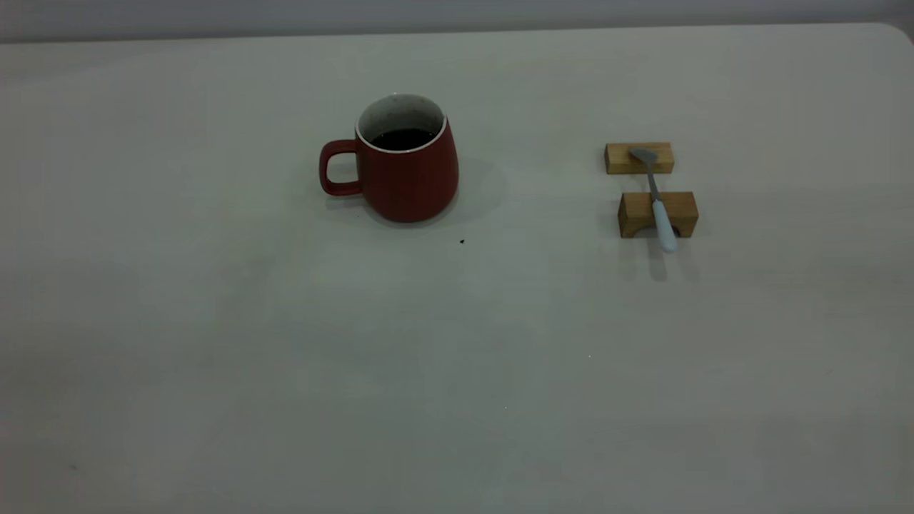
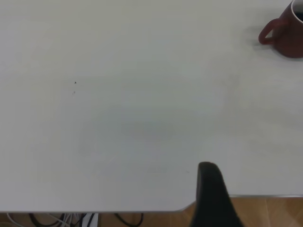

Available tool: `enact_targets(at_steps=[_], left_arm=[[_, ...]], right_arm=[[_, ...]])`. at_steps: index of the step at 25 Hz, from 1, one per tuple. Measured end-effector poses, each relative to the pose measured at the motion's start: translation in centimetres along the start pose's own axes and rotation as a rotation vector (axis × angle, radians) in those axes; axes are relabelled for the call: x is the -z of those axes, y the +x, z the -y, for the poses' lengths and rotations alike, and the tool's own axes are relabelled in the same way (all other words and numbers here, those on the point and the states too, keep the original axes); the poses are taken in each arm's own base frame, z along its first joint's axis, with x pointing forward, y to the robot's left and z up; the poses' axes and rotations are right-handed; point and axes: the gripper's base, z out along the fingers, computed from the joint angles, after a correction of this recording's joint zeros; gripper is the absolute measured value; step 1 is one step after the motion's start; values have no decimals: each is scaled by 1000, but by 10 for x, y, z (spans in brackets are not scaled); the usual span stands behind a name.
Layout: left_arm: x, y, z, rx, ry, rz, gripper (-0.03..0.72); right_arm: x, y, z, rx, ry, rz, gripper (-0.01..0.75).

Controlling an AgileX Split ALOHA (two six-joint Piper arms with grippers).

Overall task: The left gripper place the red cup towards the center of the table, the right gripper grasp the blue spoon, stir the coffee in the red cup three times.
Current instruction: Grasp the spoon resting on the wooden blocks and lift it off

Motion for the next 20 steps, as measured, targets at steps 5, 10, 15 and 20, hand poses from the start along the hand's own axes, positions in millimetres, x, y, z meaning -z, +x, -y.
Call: enact_targets(at_steps=[5, 10, 15, 20], left_arm=[[0, 0, 0, 0, 0, 0, 535], [0, 0, 0, 0, 0, 0, 535], [0, 0, 0, 0, 0, 0, 535], [0, 0, 0, 0, 0, 0, 535]], right_arm=[[-57, -24, -1, 41, -27, -110, 464], [-116, -38, -5, 37, -83, -220, 472], [-164, -55, -9, 35, -141, -308, 472], [-206, -60, -14, -10, -193, -383, 472]])
